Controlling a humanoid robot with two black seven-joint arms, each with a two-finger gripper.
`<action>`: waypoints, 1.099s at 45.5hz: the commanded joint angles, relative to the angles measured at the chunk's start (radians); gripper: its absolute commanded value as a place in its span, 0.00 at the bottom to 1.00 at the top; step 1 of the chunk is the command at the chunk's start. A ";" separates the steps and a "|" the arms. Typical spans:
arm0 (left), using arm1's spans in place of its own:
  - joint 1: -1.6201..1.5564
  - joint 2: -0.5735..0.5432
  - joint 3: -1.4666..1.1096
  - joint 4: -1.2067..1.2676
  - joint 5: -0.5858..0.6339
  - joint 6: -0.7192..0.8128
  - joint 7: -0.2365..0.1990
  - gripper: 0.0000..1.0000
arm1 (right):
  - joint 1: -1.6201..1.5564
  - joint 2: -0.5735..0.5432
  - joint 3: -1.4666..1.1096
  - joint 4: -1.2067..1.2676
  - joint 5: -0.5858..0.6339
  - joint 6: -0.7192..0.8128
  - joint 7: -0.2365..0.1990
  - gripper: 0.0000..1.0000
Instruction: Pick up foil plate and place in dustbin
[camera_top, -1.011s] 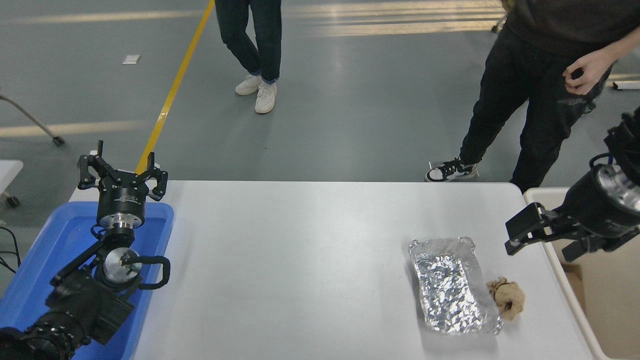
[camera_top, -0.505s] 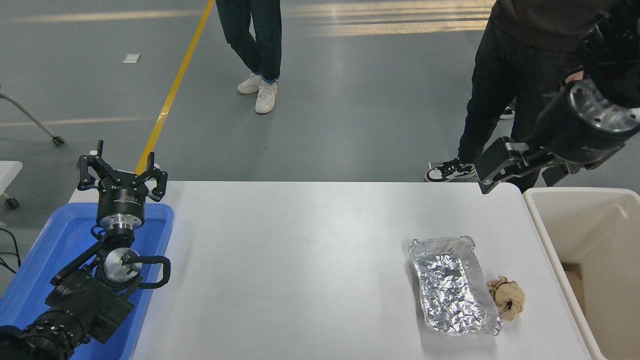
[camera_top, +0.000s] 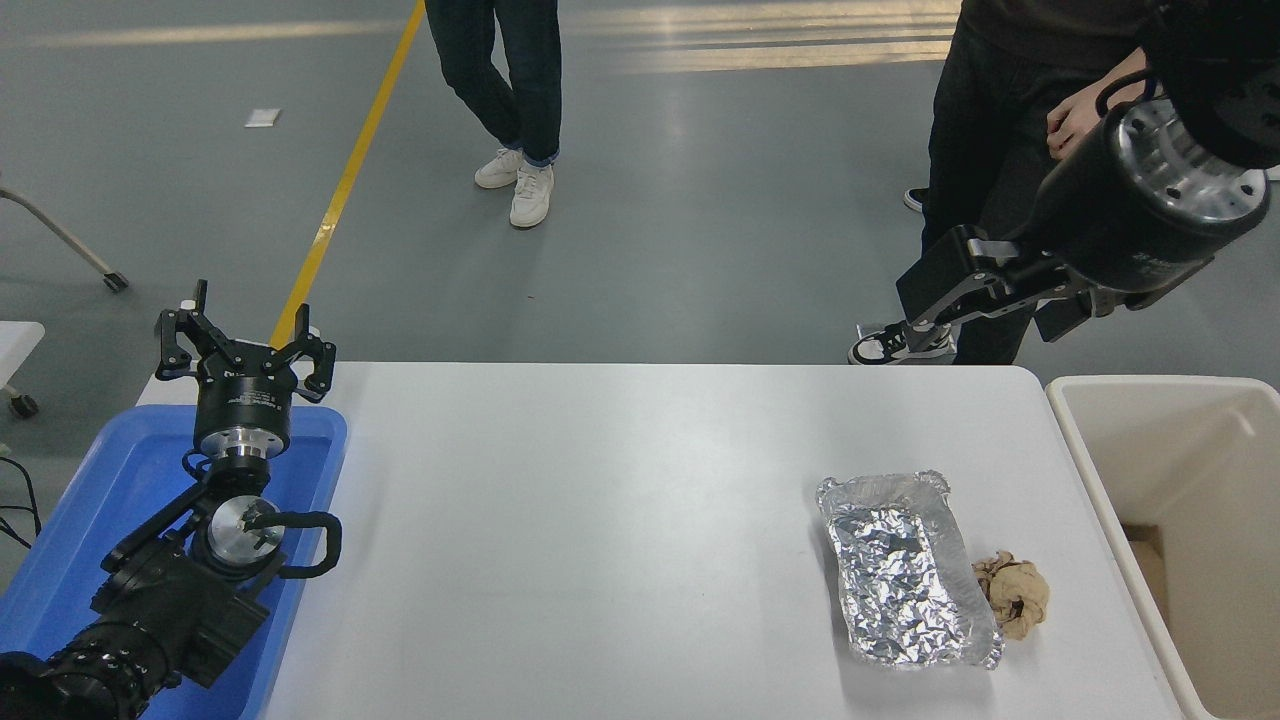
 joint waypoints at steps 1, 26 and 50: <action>0.000 0.000 0.000 0.000 0.000 0.000 0.000 0.99 | -0.169 0.000 0.041 -0.023 -0.059 -0.005 -0.002 1.00; 0.000 0.000 0.000 0.000 0.000 0.000 -0.002 0.99 | -0.995 -0.033 0.160 -0.416 -0.554 -0.538 0.001 1.00; 0.000 0.000 0.000 0.000 0.000 0.000 0.000 0.99 | -1.364 0.066 0.345 -0.683 -0.657 -0.643 -0.001 1.00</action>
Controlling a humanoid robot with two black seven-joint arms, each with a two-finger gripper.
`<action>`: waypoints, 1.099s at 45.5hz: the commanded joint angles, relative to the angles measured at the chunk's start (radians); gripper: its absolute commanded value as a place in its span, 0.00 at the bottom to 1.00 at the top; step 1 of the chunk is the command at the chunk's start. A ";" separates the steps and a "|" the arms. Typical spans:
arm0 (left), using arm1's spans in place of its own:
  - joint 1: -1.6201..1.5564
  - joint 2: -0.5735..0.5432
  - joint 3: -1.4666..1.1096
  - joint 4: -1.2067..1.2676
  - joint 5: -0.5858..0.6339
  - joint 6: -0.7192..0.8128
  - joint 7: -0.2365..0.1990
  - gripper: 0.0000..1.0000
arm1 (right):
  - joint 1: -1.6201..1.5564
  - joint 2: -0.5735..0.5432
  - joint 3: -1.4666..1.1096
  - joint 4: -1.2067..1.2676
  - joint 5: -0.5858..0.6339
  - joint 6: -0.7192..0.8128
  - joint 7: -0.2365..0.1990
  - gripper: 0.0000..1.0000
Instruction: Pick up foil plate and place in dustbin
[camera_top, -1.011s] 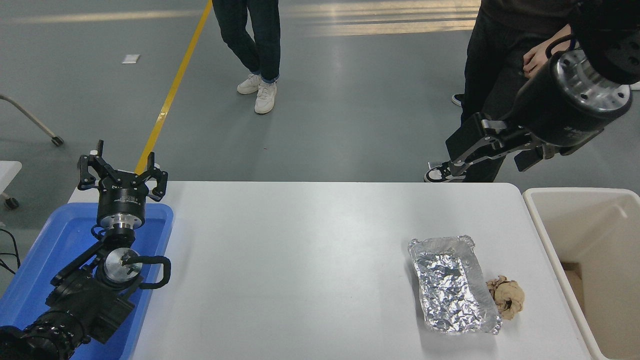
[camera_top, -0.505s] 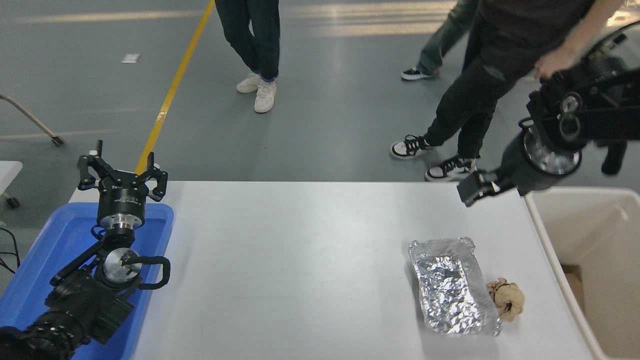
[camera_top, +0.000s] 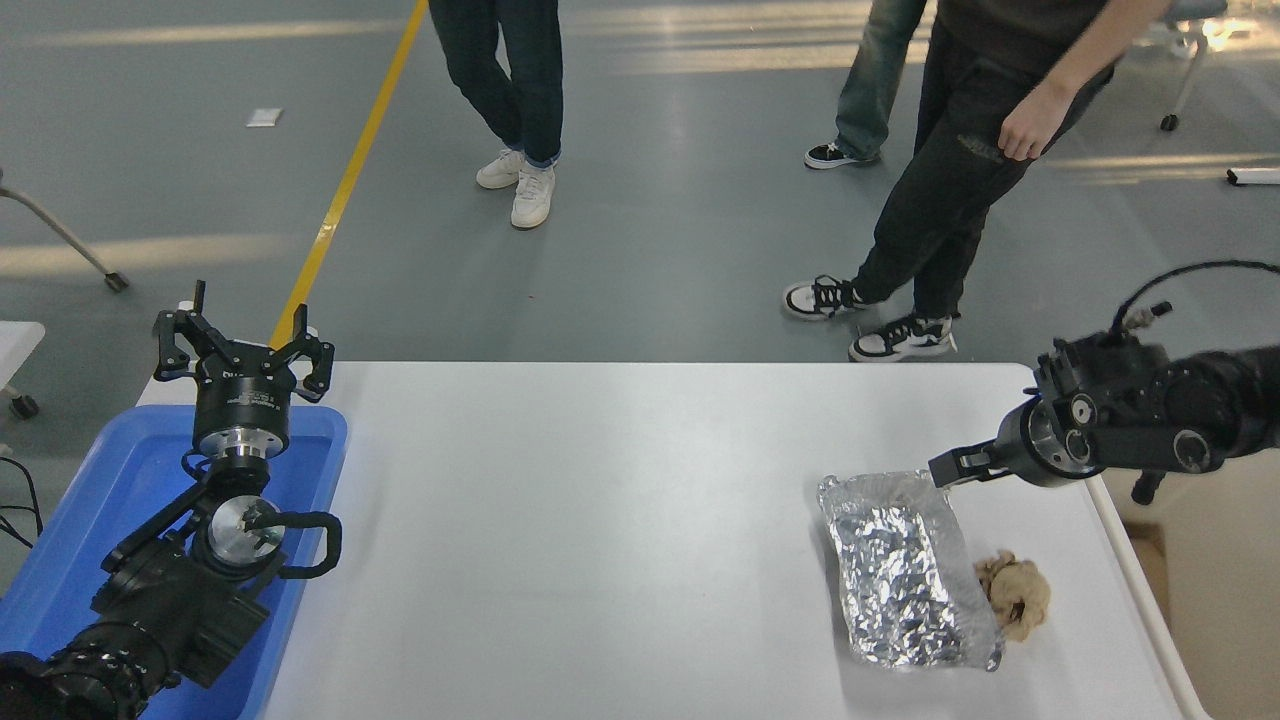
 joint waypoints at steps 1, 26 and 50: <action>0.000 0.000 0.000 0.000 0.000 0.000 0.001 0.99 | -0.143 0.048 0.073 -0.102 -0.029 -0.029 -0.002 1.00; 0.000 0.000 0.000 0.000 0.000 0.000 0.001 0.99 | -0.203 0.083 0.132 -0.128 -0.014 -0.034 -0.014 0.27; 0.000 0.000 0.000 0.000 0.002 0.000 0.001 0.99 | -0.114 0.059 0.085 -0.062 0.040 -0.015 -0.016 0.00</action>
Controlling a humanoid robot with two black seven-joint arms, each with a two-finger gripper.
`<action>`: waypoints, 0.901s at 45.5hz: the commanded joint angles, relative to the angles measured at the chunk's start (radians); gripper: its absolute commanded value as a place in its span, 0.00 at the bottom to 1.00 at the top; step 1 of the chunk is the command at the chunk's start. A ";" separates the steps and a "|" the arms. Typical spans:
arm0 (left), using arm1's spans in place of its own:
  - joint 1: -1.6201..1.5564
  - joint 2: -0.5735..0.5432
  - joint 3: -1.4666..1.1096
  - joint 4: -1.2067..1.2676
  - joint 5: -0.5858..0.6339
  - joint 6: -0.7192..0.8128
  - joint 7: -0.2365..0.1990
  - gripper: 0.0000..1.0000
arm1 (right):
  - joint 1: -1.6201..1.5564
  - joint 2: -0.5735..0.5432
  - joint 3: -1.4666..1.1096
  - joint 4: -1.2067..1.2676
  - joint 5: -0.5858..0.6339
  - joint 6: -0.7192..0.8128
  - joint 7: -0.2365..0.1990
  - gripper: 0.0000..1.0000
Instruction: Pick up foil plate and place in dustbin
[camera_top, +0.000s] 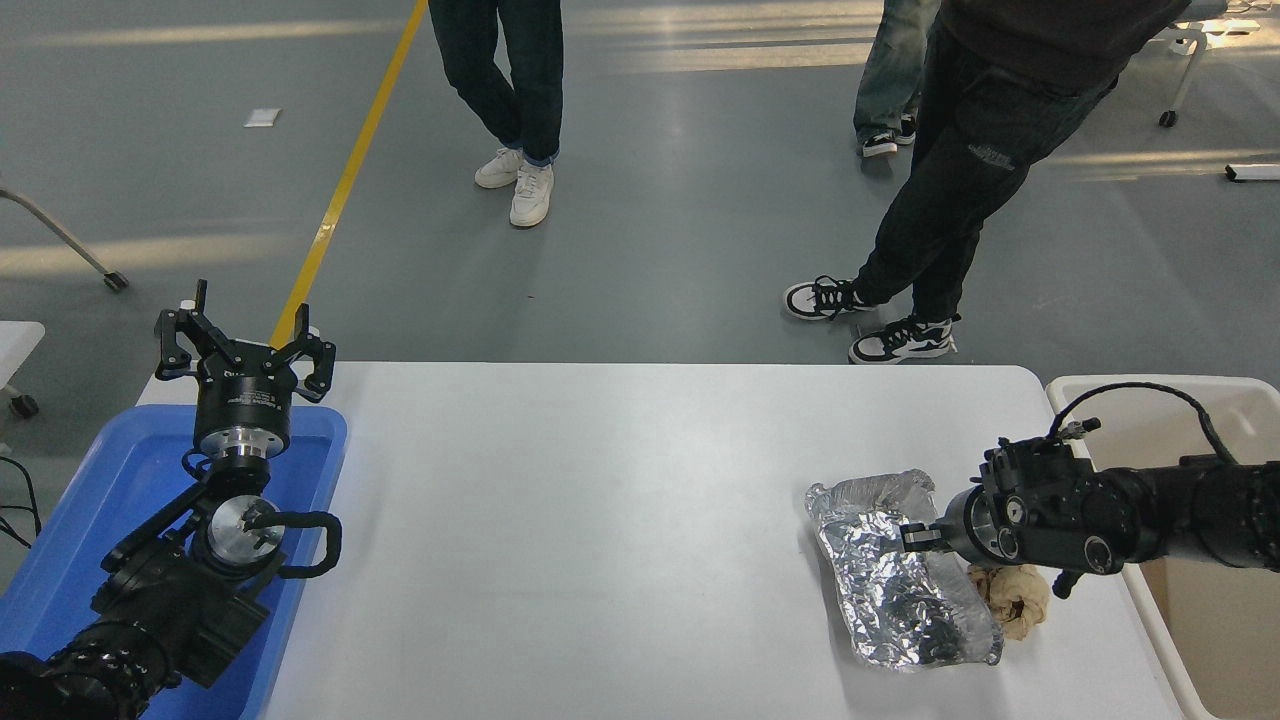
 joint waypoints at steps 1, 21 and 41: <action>-0.001 0.000 0.000 0.000 0.002 -0.002 0.000 0.99 | 0.059 -0.014 -0.039 0.050 0.044 0.007 0.000 0.00; 0.000 0.000 0.000 0.000 0.003 -0.002 0.000 0.99 | 0.730 -0.321 -0.335 0.602 0.215 0.182 -0.011 0.00; 0.000 0.000 0.000 0.000 0.003 -0.002 0.002 0.99 | 1.373 -0.280 -0.576 0.690 0.334 0.618 0.044 0.00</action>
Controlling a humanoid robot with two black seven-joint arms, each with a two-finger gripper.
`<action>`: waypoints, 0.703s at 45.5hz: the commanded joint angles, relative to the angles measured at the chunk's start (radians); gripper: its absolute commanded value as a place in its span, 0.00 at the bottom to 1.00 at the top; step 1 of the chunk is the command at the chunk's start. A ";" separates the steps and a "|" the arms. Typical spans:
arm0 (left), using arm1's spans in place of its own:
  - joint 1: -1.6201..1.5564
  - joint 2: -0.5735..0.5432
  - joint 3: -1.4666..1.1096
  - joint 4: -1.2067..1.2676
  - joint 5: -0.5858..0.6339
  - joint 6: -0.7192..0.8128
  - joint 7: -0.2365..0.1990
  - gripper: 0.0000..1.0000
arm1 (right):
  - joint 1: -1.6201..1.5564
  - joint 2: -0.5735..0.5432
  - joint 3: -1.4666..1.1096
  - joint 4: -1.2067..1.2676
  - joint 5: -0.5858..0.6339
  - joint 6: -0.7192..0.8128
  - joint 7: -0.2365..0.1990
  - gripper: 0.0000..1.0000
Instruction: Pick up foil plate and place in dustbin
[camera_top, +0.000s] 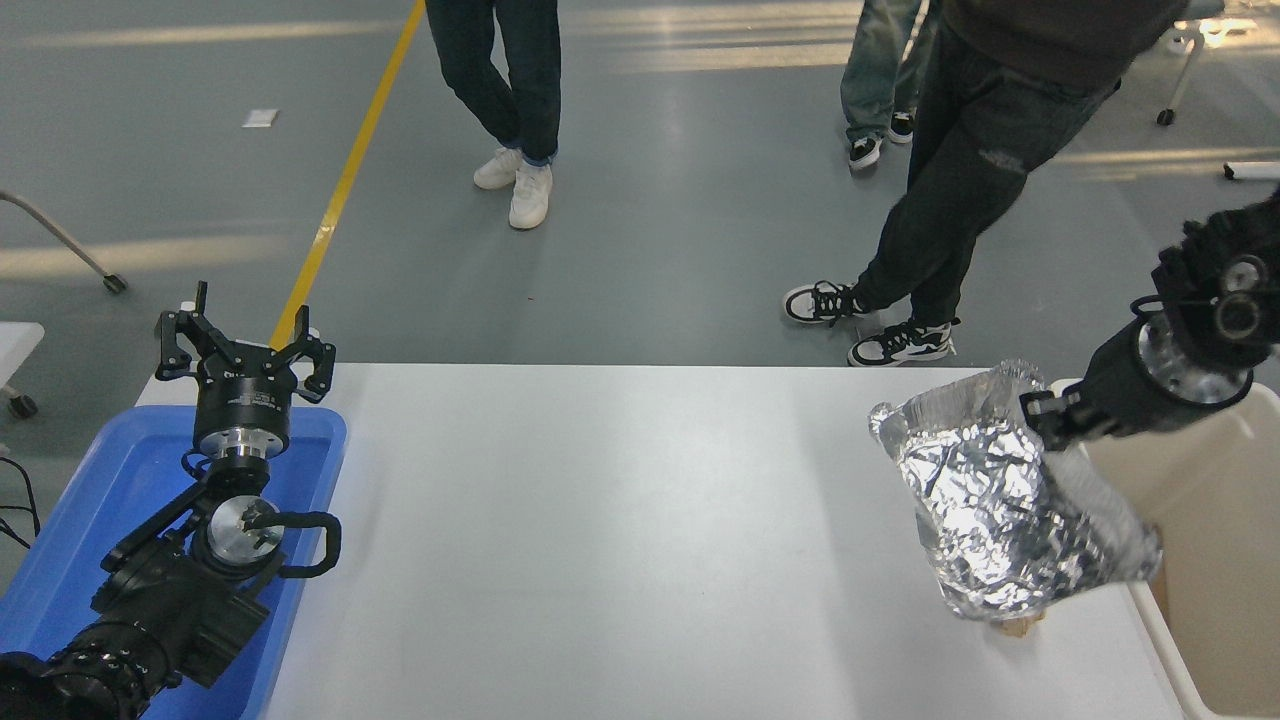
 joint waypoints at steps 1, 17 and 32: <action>0.000 0.000 0.000 0.000 0.000 0.000 0.000 0.99 | 0.262 0.008 -0.104 0.052 0.035 0.168 0.020 0.00; 0.000 0.000 0.000 0.000 0.000 0.000 0.000 0.99 | 0.306 0.009 -0.176 0.018 0.020 0.180 0.020 0.00; 0.000 0.000 0.000 0.000 -0.001 0.000 -0.001 0.99 | 0.112 -0.198 -0.262 -0.302 -0.341 0.078 0.066 0.00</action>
